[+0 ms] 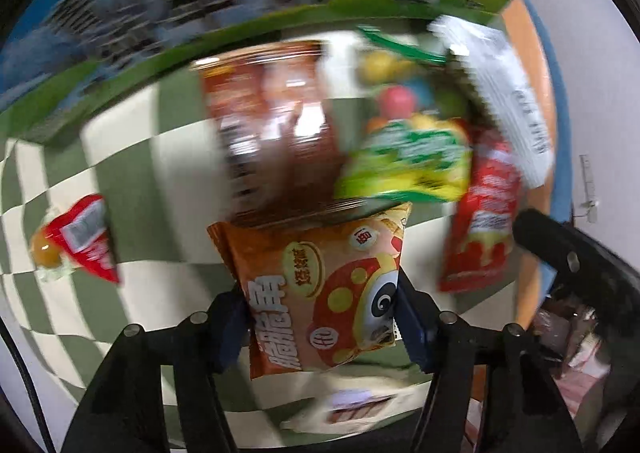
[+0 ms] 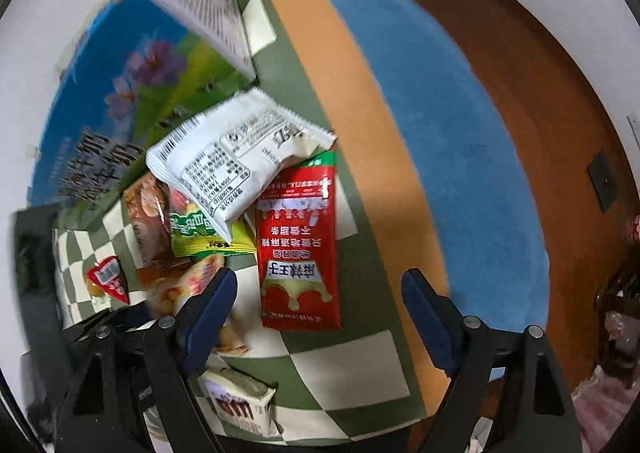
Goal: Organize snacks
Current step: 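Grasp the panda-print orange bag with the left gripper while the right grasps the red sauce packet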
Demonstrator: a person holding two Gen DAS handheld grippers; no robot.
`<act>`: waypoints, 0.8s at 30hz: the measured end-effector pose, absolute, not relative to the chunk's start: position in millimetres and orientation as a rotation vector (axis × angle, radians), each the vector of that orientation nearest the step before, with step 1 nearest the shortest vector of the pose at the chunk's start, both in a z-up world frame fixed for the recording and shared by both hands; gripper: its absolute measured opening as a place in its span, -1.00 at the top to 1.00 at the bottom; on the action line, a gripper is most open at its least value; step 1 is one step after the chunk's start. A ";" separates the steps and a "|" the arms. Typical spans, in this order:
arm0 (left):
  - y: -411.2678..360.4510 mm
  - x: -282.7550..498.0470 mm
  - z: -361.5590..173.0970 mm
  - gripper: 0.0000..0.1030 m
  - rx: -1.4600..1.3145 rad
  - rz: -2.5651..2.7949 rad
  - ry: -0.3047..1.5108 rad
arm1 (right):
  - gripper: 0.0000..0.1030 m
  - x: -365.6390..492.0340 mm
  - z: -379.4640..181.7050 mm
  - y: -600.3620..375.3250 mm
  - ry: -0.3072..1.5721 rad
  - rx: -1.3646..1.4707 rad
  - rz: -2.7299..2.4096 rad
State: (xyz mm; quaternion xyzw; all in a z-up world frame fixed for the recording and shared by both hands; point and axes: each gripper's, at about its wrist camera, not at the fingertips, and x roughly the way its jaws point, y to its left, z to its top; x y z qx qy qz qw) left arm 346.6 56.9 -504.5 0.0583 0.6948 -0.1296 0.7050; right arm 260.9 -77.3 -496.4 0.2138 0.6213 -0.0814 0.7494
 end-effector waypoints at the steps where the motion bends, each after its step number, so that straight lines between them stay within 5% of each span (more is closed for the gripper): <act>1: 67.7 346.5 -504.5 -0.20 0.124 -0.270 1.546 | -0.68 263.7 -500.8 -74.0 1.366 0.463 -0.174; 8: 144.0 345.5 -515.1 -0.19 -0.008 -0.142 1.589 | -0.44 282.7 -539.3 -52.1 1.425 0.396 -0.209; 12: 161.2 342.2 -529.3 -0.23 -0.105 -0.138 1.643 | -0.12 277.8 -542.5 -38.1 1.431 0.311 -0.203; 18: 152.6 344.5 -543.5 -0.35 -0.080 -0.140 1.661 | -0.11 252.4 -549.6 -24.6 1.492 0.292 -0.153; 24: 149.9 335.0 -531.2 -0.12 -0.045 -0.147 1.610 | -0.13 258.3 -558.9 -28.9 1.474 0.333 -0.193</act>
